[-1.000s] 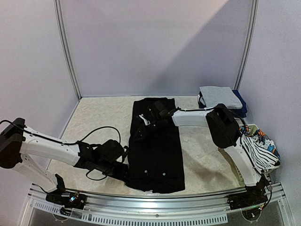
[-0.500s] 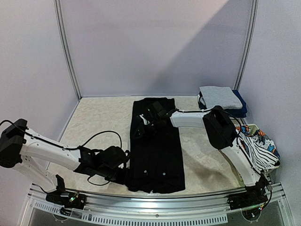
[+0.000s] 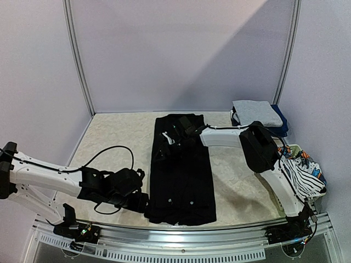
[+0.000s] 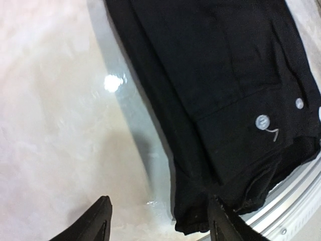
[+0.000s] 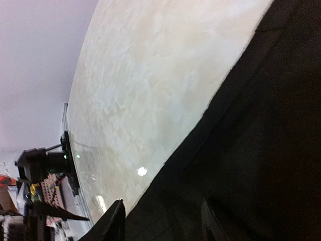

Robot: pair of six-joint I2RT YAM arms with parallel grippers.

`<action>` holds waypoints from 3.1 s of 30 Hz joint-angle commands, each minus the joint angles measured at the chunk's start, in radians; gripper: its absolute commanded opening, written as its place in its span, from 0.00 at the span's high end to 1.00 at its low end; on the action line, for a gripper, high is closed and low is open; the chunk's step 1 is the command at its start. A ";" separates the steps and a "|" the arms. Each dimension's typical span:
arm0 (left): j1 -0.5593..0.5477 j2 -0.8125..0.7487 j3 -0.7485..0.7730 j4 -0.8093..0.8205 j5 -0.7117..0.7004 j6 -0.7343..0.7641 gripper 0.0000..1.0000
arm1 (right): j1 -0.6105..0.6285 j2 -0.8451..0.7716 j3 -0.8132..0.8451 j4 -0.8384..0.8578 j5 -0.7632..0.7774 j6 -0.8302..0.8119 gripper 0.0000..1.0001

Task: Fold and stack the mixed laundry pile
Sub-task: Smooth out the rectangle-folded shirt at the center of the board, then pick up the rectangle-folded shirt from the center of the board.

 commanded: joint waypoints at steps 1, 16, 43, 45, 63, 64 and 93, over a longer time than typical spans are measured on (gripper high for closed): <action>-0.013 -0.034 0.035 -0.027 -0.066 0.079 0.26 | 0.020 -0.150 -0.042 -0.096 0.024 -0.114 0.41; -0.016 0.110 -0.014 0.181 0.114 0.109 0.42 | 0.035 -0.733 -0.736 -0.006 0.463 -0.089 0.01; -0.017 0.140 -0.135 0.377 0.201 0.068 0.99 | 0.197 -1.144 -1.468 0.100 0.366 0.269 0.47; -0.017 0.142 -0.137 0.409 0.202 0.066 1.00 | 0.211 -1.141 -1.473 0.101 0.368 0.275 0.49; -0.032 0.159 -0.141 0.425 0.192 0.043 1.00 | 0.262 -1.111 -1.510 0.179 0.355 0.320 0.84; -0.034 0.158 -0.141 0.426 0.191 0.039 1.00 | 0.263 -1.114 -1.512 0.183 0.354 0.321 0.89; -0.065 -0.031 0.069 0.156 -0.001 0.069 1.00 | 0.261 -1.312 -1.184 -0.196 0.681 0.174 1.00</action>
